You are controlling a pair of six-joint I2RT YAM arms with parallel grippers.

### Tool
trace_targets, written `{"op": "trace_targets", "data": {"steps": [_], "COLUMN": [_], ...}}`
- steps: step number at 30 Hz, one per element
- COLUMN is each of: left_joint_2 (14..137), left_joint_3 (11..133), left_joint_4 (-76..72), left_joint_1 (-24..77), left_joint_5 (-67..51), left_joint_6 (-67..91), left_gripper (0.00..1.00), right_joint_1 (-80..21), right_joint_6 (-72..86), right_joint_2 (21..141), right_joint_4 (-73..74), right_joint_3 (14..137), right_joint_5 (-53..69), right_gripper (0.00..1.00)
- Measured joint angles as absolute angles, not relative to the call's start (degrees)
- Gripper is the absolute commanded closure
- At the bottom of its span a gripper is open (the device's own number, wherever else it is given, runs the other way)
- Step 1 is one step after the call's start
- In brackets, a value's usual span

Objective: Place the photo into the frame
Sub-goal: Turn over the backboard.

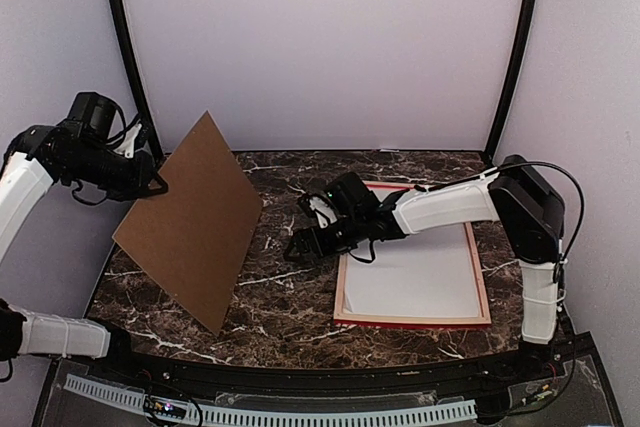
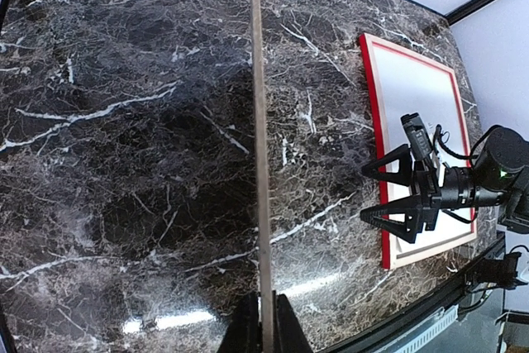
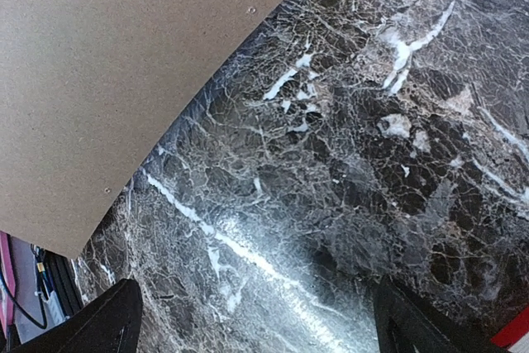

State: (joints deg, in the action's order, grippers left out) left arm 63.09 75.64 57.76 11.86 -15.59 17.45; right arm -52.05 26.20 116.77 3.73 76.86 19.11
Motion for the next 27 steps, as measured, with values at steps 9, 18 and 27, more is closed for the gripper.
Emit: {"op": "trace_targets", "data": {"steps": [9,18,27], "left_joint_2": [64.8,64.4,61.8], "left_joint_3": [76.2,74.0,69.6], "left_joint_4": [59.0,55.8,49.1], "left_joint_1": [14.3,18.3,21.2], "left_joint_5": [-14.1,-14.5,-19.3], "left_joint_6": [17.2,21.6,27.4], "left_gripper": [1.00,0.93,0.67], "right_joint_1": [-52.1,-52.4,-53.2], "right_joint_6": [27.0,32.2,37.0], "right_joint_2": [117.1,124.4,128.8], "right_joint_4": [3.7,-3.0,-8.7], "right_joint_3": [77.5,81.1,84.6], "right_joint_5": [20.4,26.6,30.9], "right_gripper": [0.01,0.02,0.02]}}
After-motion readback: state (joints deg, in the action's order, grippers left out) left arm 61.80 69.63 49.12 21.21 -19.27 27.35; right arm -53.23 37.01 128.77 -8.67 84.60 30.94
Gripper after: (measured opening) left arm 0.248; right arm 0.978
